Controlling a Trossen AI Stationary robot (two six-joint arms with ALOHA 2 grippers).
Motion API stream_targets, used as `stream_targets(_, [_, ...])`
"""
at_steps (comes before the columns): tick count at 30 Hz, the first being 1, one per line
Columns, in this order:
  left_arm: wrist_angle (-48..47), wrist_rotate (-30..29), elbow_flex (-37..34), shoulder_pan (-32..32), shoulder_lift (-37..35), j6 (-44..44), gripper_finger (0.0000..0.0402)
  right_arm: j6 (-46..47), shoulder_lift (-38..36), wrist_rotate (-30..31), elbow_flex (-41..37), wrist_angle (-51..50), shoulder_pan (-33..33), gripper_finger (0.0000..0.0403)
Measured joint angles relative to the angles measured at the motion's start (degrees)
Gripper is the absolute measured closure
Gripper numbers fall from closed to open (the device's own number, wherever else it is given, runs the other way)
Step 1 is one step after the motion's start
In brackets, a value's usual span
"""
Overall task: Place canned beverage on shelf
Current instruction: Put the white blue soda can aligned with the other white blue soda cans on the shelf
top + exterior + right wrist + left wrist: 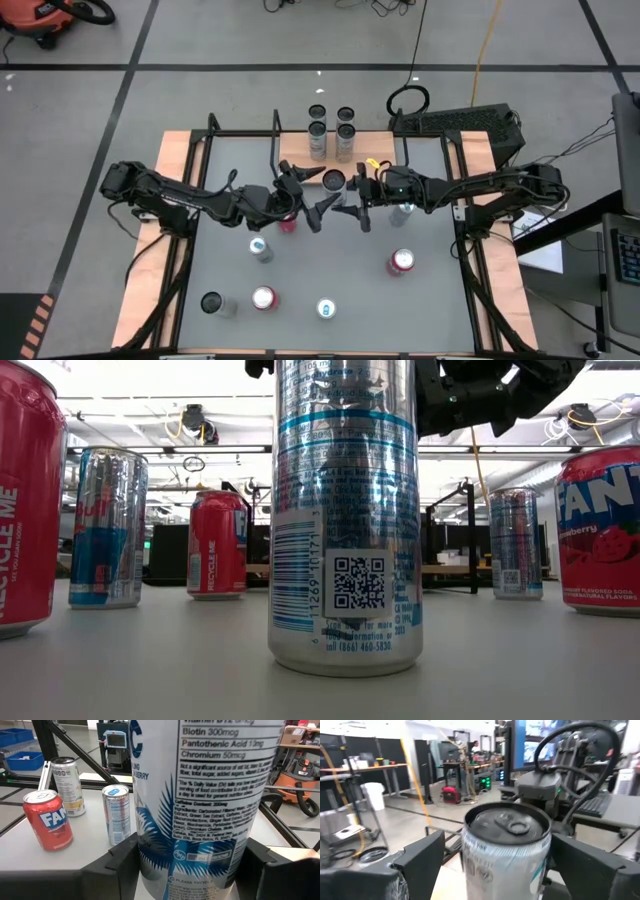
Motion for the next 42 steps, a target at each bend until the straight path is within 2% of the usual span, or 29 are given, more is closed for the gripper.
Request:
stream_targets(7, [-0.02, 2.05, -0.02, 0.83, 0.45, -1.29, 0.0055, -0.05, 0.0, 0.0, 0.0, -0.03, 0.0, 0.0198])
stream_targets(16, [-0.35, 2.26, -0.02, 0.83, 0.42, -0.58, 0.0145, -0.06, -0.02, 2.51, 0.0, -0.14, 0.07, 0.0192])
stream_targets(20, [-0.59, 2.25, -0.02, 0.62, 0.42, 0.24, 0.0168, -0.34, -0.02, 2.6, 0.0, -0.35, 0.09, 0.0175])
stream_targets(28, [-2.05, 2.15, -0.09, 0.23, 0.44, 0.04, 0.0165, 3.6, -0.13, 2.71, 0.08, -2.35, 0.09, 0.0113])
stream_targets(33, [-3.53, 0.77, -0.09, -0.08, 0.44, 0.0, 0.0165, 4.01, -0.78, 3.09, 0.09, -7.18, 0.04, 0.0082])
stream_targets(42, [-3.88, -3.81, -1.63, -0.9, 0.42, 0.13, 0.0165, 3.97, -6.13, 7.25, 0.02, -18.94, 0.3, 0.006])
